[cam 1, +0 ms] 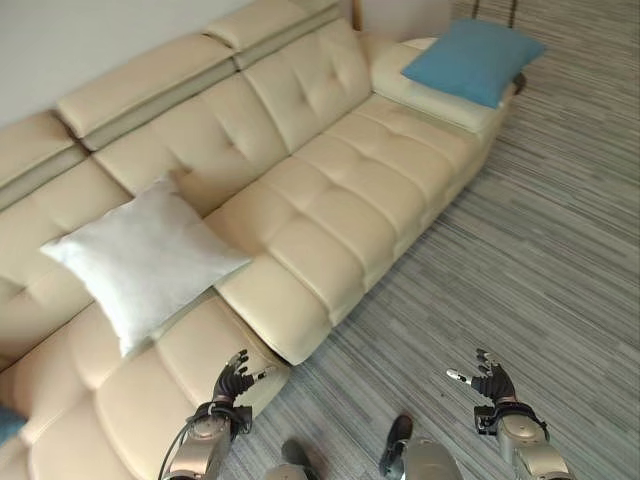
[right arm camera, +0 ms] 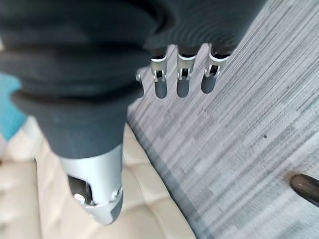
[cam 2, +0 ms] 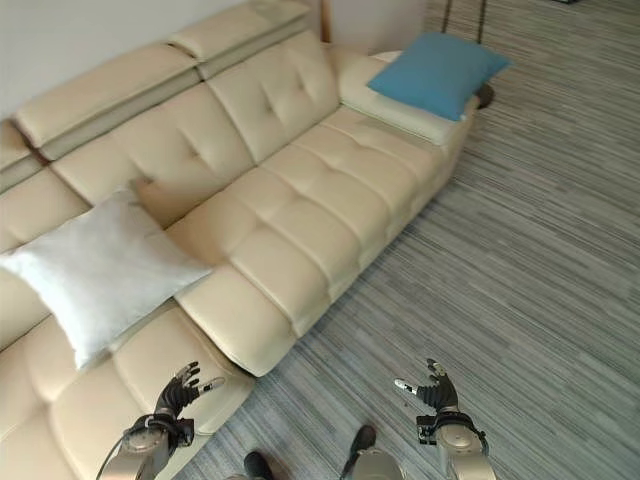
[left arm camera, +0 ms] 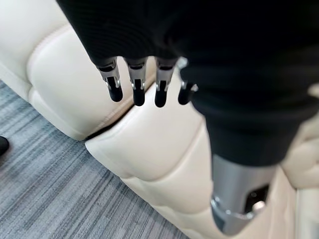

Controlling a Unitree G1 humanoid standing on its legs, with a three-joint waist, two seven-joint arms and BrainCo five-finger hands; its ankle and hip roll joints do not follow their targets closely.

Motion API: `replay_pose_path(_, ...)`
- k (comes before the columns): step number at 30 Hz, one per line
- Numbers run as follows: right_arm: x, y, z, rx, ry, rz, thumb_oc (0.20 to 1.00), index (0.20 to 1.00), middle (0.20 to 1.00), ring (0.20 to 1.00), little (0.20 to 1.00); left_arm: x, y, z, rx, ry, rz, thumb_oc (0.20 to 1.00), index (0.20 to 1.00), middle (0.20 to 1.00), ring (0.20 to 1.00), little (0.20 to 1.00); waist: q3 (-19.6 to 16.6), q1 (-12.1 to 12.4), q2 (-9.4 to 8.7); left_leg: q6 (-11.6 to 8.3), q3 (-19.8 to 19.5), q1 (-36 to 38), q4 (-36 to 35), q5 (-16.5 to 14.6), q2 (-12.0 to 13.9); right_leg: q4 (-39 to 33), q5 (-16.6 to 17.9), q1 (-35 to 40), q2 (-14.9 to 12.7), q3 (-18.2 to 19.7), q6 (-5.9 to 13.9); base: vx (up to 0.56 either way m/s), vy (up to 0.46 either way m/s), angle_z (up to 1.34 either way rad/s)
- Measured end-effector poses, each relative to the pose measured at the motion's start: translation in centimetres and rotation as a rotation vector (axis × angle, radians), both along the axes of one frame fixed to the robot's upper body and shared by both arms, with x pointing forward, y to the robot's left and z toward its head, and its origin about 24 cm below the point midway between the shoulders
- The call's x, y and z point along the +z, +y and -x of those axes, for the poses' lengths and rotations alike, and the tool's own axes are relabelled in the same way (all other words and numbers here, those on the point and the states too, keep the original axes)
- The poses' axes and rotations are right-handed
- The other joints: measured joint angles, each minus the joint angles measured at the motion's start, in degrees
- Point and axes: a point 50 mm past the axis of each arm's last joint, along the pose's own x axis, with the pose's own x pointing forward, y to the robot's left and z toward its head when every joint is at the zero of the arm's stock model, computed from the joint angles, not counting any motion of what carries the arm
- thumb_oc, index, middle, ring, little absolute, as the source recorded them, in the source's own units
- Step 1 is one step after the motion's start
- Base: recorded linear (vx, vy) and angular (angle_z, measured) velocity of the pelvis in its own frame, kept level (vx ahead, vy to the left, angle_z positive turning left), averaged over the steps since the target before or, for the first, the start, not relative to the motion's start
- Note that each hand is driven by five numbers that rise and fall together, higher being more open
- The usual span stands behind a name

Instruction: Pick up all the scattered cushions and arrange them neatly on the sofa.

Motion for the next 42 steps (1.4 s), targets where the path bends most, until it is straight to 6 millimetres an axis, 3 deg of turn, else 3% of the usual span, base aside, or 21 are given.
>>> replay_pose_path(1, 0.1, 0.0, -0.1, 0.007, 0.0, 0.008, 1.0, 1.0, 1.0, 1.0, 1.0, 0.1, -0.5, -0.3, -0.007, -0.009, 0.01, 1.0, 1.0, 1.0, 1.0, 1.0, 0.17, 0.26, -0.88, -1.71, -7.33, -2.02, 3.86, -3.92, -0.52, -1.18, 0.41, 0.54, 1.11, 2.82, -1.02, 0.18, 0.013, -1.19)
replay_pose_path(2, 0.6, 0.2, -0.7, 0.016, -0.03, 0.006, 1.0, 1.0, 1.0, 1.0, 1.0, 0.1, -0.9, -0.5, -0.006, -0.021, 0.023, 1.0, 1.0, 1.0, 1.0, 1.0, -0.25, 1.02, -0.82, -3.49, -13.92, -3.67, 2.98, -6.64, -3.92, -3.52, 1.4, 0.95, 2.14, 5.34, -0.55, 0.19, 0.019, -1.1)
replay_pose_path(6, 0.7, 0.2, -0.8, 0.018, -0.033, 0.007, 1.0, 1.0, 1.0, 1.0, 1.0, 0.1, -1.5, -0.8, -0.003, -0.033, 0.036, 1.0, 1.0, 1.0, 1.0, 1.0, 0.01, 2.24, -1.28, -3.05, -19.09, -5.01, -7.42, -7.01, -9.23, -6.04, 3.56, 2.42, 3.83, 8.94, -2.71, 0.15, 0.009, -0.7)
replay_pose_path(10, 0.4, 0.3, -0.8, 0.027, -0.019, 0.025, 1.0, 1.0, 1.0, 1.0, 1.0, -0.2, -1.4, -0.4, 0.004, -0.017, 0.035, 1.0, 1.0, 1.0, 1.0, 1.0, 0.16, 4.4, -0.98, -2.71, -28.5, -7.79, -18.77, -3.75, -13.94, -12.81, 5.08, 6.94, 6.84, 13.76, -1.39, 0.19, 0.026, -0.62)
replay_pose_path(11, 0.1, 0.2, -0.7, 0.024, 0.0, 0.031, 1.0, 1.0, 1.0, 1.0, 1.0, -0.4, -1.4, -0.3, 0.004, -0.002, 0.033, 1.0, 1.0, 1.0, 1.0, 1.0, 0.64, 5.28, -0.38, -2.58, -29.05, -11.25, -19.21, -2.02, -14.96, -15.11, 5.06, 8.35, 7.59, 14.69, -2.57, 0.23, 0.079, -0.59)
replay_pose_path(14, 0.0, 0.4, -0.8, 0.032, 0.002, 0.03, 1.0, 1.0, 1.0, 1.0, 1.0, -0.7, -1.4, -0.2, 0.009, 0.011, 0.026, 1.0, 1.0, 1.0, 1.0, 1.0, 2.69, 7.06, -0.06, -2.4, -29.73, -13.38, -19.34, -0.63, -15.9, -15.04, 4.62, 9.71, 7.7, 18.55, -2.41, 0.26, 0.119, -0.65)
replay_pose_path(17, 0.0, 0.5, -0.8, 0.042, 0.003, 0.032, 1.0, 1.0, 1.0, 1.0, 1.0, -1.1, -1.2, 0.8, 0.02, 0.036, 0.022, 1.0, 1.0, 1.0, 1.0, 1.0, 2.68, 7.32, 1.24, -1.06, -29.69, -11.52, -19.21, -0.28, -15.56, -15.02, 4.05, 11.64, 7.78, 21.11, 0.5, 0.29, 0.146, -0.68)
replay_pose_path(18, -0.2, 0.8, -0.5, 0.047, 0.012, 0.027, 1.0, 1.0, 1.0, 1.0, 1.0, -0.9, -0.9, 0.8, 0.017, 0.028, 0.009, 1.0, 1.0, 1.0, 1.0, 1.0, 2.51, 7.12, 0.75, 1.98, -27.64, -9.96, -18.2, 2.62, -17.31, -12.82, -0.71, 11.82, 5.28, 23.06, 3.81, 0.36, 0.171, -0.52)
replay_pose_path(21, -0.2, 1.6, -0.7, 0.049, 0.0, -0.004, 1.0, 1.0, 1.0, 1.0, 1.0, 0.1, 0.2, -0.2, 0.006, -0.009, -0.026, 1.0, 1.0, 1.0, 1.0, 1.0, 2.41, 7.22, -2.07, 3.85, -25.51, -8.69, -18.11, 1.42, -20.82, -8.73, -2.7, 11.33, 1.18, 24.24, 6.7, 0.27, 0.148, -0.3)
replay_pose_path(23, -0.4, 2.3, -0.7, 0.056, 0.003, -0.027, 1.0, 1.0, 1.0, 1.0, 1.0, 0.3, 0.6, -0.4, 0.006, -0.017, -0.037, 1.0, 1.0, 1.0, 1.0, 1.0, 2.51, 7.32, -2.53, 7.67, -24.52, -6.61, -18.0, 0.72, -21.97, -3.37, -4.59, 10.5, -0.13, 24.2, 8.03, 0.15, 0.101, -0.25)
replay_pose_path(27, -0.3, 3.1, -1.1, 0.073, -0.011, -0.05, 1.0, 1.0, 1.0, 1.0, 1.0, 1.2, 0.6, -1.8, -0.025, -0.052, -0.057, 1.0, 1.0, 1.0, 1.0, 1.0, 3.12, 6.29, -2.95, 12.04, -23.89, -4.3, -17.94, -1.32, -22.08, 22.21, -8.62, -3.53, -1.79, 24.59, 12.28, 0.14, 0.077, -0.07)
replay_pose_path(28, -0.3, 3.3, -1.0, 0.072, -0.012, -0.054, 1.0, 1.0, 1.0, 1.0, 1.0, 1.6, 0.6, -2.3, -0.036, -0.067, -0.062, 1.0, 1.0, 1.0, 1.0, 1.0, 3.25, 6.25, -3.26, 11.89, -23.44, -3.75, -17.67, -1.36, -22.37, 26.31, -8.87, -8.08, -2.38, 24.29, 12.24, 0.2, 0.066, -0.09)
replay_pose_path(30, 0.0, 3.4, -1.6, 0.068, -0.027, -0.06, 1.0, 1.0, 1.0, 1.0, 1.0, 1.9, 0.1, -2.9, -0.04, -0.086, -0.052, 1.0, 1.0, 1.0, 1.0, 1.0, 3.83, 5.99, -2.71, 11.69, -22.9, -2.46, -18.18, -1.97, -22.24, 23.76, -9.25, -11.82, -4.12, 19.71, 10.47, 0.32, -0.021, -0.04)
replay_pose_path(31, 0.0, 3.4, -1.7, 0.071, -0.026, -0.06, 1.0, 1.0, 1.0, 1.0, 1.0, 2.1, -0.1, -3.2, -0.044, -0.097, -0.049, 1.0, 1.0, 1.0, 1.0, 1.0, 4.02, 5.38, -2.7, 11.76, -22.58, -1.89, -18.11, -2.58, -22.29, 21.4, -8.72, -13.23, -4.09, 19.55, 10.39, 0.39, -0.096, -0.01)
replay_pose_path(33, 0.1, 3.5, -1.9, 0.075, -0.034, -0.061, 1.0, 1.0, 1.0, 1.0, 1.0, 2.2, -0.1, -3.2, -0.036, -0.104, -0.048, 1.0, 1.0, 1.0, 1.0, 1.0, 4.13, 5.65, -2.63, 9.95, -21.46, -0.97, -18.14, -5.11, -21.54, 11.22, -6.26, -14.42, -3.96, 14.86, 8.92, 0.24, -0.115, -0.39)
replay_pose_path(34, 0.6, 3.6, -2.6, 0.079, -0.055, -0.06, 1.0, 1.0, 1.0, 1.0, 1.0, 2.1, 0.1, -3.1, -0.034, -0.098, -0.053, 1.0, 1.0, 1.0, 1.0, 1.0, 4.32, 5.35, -2.53, 9.98, -20.39, -0.45, -18.18, -5.07, -21.17, 2.3, -1.1, -14.9, -3.46, 13.26, 9.63, 0.29, -0.161, -0.39)
replay_pose_path(35, 0.5, 3.6, -2.4, 0.073, -0.052, -0.057, 1.0, 1.0, 1.0, 1.0, 1.0, 2.1, 0.0, -3.3, -0.035, -0.1, -0.052, 1.0, 1.0, 1.0, 1.0, 1.0, 4.54, 4.89, -2.8, 9.32, -20.43, 0.48, -18.2, -5.8, -21.18, -0.68, 2.17, -15.51, -3.54, 12.8, 9.5, 0.39, -0.215, -0.11)
replay_pose_path(37, 0.2, 3.6, -2.2, 0.067, -0.04, -0.058, 1.0, 1.0, 1.0, 1.0, 1.0, 2.0, 0.1, -3.1, -0.033, -0.093, -0.053, 1.0, 1.0, 1.0, 1.0, 1.0, 4.4, 4.35, -3.23, 7.66, -20.9, 1.96, -18.27, -7.91, -21.14, -7.66, 6.36, -13.76, -3.64, 11.22, 9.82, 0.26, -0.146, 0.1)
replay_pose_path(39, -0.1, 3.4, -1.6, 0.06, -0.026, -0.058, 1.0, 1.0, 1.0, 1.0, 1.0, 1.9, -0.1, -2.9, -0.039, -0.09, -0.051, 1.0, 1.0, 1.0, 1.0, 1.0, 4.39, 4.04, -3.48, 6.64, -22.0, 4.11, -18.34, -9.47, -21.09, -9.6, 8.19, -11.54, -3.87, 11.6, 8.75, 0.21, -0.11, 0.21)
replay_pose_path(40, -0.3, 3.2, -1.2, 0.056, -0.014, -0.055, 1.0, 1.0, 1.0, 1.0, 1.0, 1.8, -0.3, -2.8, -0.04, -0.092, -0.044, 1.0, 1.0, 1.0, 1.0, 1.0, 4.34, 3.88, -3.35, 5.83, -22.44, 5.05, -18.12, -9.83, -20.45, -9.55, 12.13, -10.77, -3.54, 11.31, 7.58, 0.32, -0.184, 0.28)
replay_pose_path(42, -0.4, 3.0, -1.0, 0.052, -0.007, -0.049, 1.0, 1.0, 1.0, 1.0, 1.0, 1.8, -0.6, -2.5, -0.041, -0.095, -0.031, 1.0, 1.0, 1.0, 1.0, 1.0, 3.98, 3.53, -1.7, 3.71, -23.43, 6.7, -18.17, -11.21, -17.44, -8.4, 14.97, -9.43, -0.72, 10.79, 4.78, 0.29, -0.203, 0.25)
